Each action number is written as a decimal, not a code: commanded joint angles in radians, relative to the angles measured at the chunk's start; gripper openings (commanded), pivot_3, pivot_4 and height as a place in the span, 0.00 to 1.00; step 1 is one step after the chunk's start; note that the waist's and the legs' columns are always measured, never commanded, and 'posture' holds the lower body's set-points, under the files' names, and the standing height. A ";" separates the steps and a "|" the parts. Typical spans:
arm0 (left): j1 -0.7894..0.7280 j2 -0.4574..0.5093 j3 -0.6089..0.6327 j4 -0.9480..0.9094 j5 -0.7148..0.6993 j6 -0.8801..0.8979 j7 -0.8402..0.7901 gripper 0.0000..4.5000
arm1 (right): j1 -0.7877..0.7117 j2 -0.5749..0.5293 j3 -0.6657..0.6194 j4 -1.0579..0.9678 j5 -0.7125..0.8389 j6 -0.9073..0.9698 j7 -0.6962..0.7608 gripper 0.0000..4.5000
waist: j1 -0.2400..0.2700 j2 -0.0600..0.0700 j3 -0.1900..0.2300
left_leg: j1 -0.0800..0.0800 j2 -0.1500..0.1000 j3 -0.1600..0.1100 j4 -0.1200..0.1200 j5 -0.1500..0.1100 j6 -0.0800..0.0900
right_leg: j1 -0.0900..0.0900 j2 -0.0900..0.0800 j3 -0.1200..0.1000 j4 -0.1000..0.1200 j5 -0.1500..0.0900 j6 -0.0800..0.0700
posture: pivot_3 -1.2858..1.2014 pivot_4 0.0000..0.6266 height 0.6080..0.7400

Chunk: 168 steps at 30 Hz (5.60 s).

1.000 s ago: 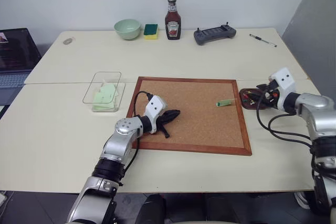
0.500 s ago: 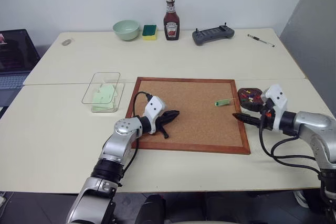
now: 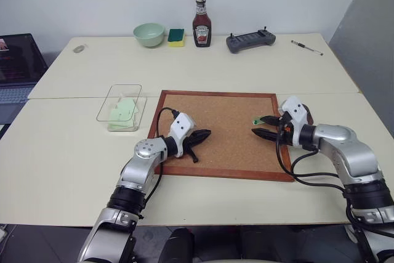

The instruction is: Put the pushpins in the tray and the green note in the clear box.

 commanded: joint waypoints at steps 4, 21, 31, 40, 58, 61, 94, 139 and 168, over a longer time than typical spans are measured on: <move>0.051 0.003 -0.046 0.062 0.031 0.051 -0.007 0.00 | -0.075 0.031 0.029 0.129 -0.070 -0.126 0.001 0.62 | -0.002 0.000 0.000 | 0.000 0.000 0.000 0.000 0.000 0.000 | 0.000 0.000 0.000 0.000 0.000 0.000 | 0.52 0.24 1.00; 0.054 0.005 -0.044 0.054 0.031 0.053 -0.003 0.00 | -0.138 0.062 0.018 0.280 -0.111 -0.214 0.006 0.52 | -0.002 0.000 0.000 | 0.000 0.000 0.000 0.000 0.000 0.000 | 0.000 0.000 0.000 0.001 0.000 0.000 | 0.52 0.24 1.00; 0.052 0.003 -0.043 0.058 0.031 0.051 0.001 0.00 | -0.153 0.066 0.021 0.309 -0.117 -0.229 0.006 0.08 | -0.002 0.000 0.000 | 0.000 0.000 0.000 0.000 0.000 0.000 | 0.000 0.000 0.000 0.001 0.000 0.000 | 0.52 0.24 1.00; 0.055 0.003 -0.042 0.055 0.030 0.051 0.004 0.00 | -0.147 0.071 -0.016 0.272 -0.081 -0.209 0.007 0.01 | -0.002 0.000 0.000 | 0.000 0.000 0.000 0.000 0.000 0.000 | 0.000 0.000 0.000 0.001 0.000 0.000 | 0.52 0.24 1.00; 0.048 0.001 -0.016 0.032 -0.003 0.090 0.002 0.00 | -0.095 0.024 -0.033 0.066 -0.051 -0.173 0.048 0.01 | -0.002 0.000 0.000 | 0.000 0.000 0.000 0.000 0.000 0.000 | -0.001 0.000 0.000 0.001 0.000 0.000 | 0.52 0.24 1.00; 0.016 -0.007 0.035 -0.012 -0.040 0.113 0.032 0.08 | -0.086 0.014 -0.009 0.027 -0.066 -0.188 0.059 0.00 | -0.004 0.000 0.000 | 0.000 0.000 0.000 0.000 0.000 0.000 | -0.001 0.000 0.000 0.001 0.000 0.000 | 0.52 0.24 1.00; -0.134 -0.055 -0.032 -0.276 -0.117 0.147 -0.021 0.99 | -0.052 -0.020 0.167 -0.142 -0.230 -0.348 0.120 0.00 | -0.005 -0.012 0.007 | -0.006 0.000 -0.001 0.000 0.000 0.000 | -0.006 0.000 -0.001 0.000 0.000 0.000 | 0.52 0.24 1.00; -0.274 -0.090 -0.179 0.052 0.019 -0.035 -0.198 0.01 | -0.074 -0.008 0.168 -0.175 -0.224 -0.327 0.106 0.00 | -0.001 -0.013 0.008 | -0.006 0.000 -0.001 0.001 0.000 0.000 | -0.006 0.000 -0.001 0.001 0.000 0.000 | 0.52 0.24 1.00; -0.265 -0.127 0.042 -0.010 -0.039 0.128 0.089 0.01 | -0.056 -0.077 0.026 -0.213 -0.146 -0.308 0.086 0.00 | -0.002 -0.013 0.008 | -0.007 0.000 -0.002 0.002 0.000 0.000 | -0.007 0.000 -0.001 0.003 0.000 0.000 | 0.52 0.24 1.00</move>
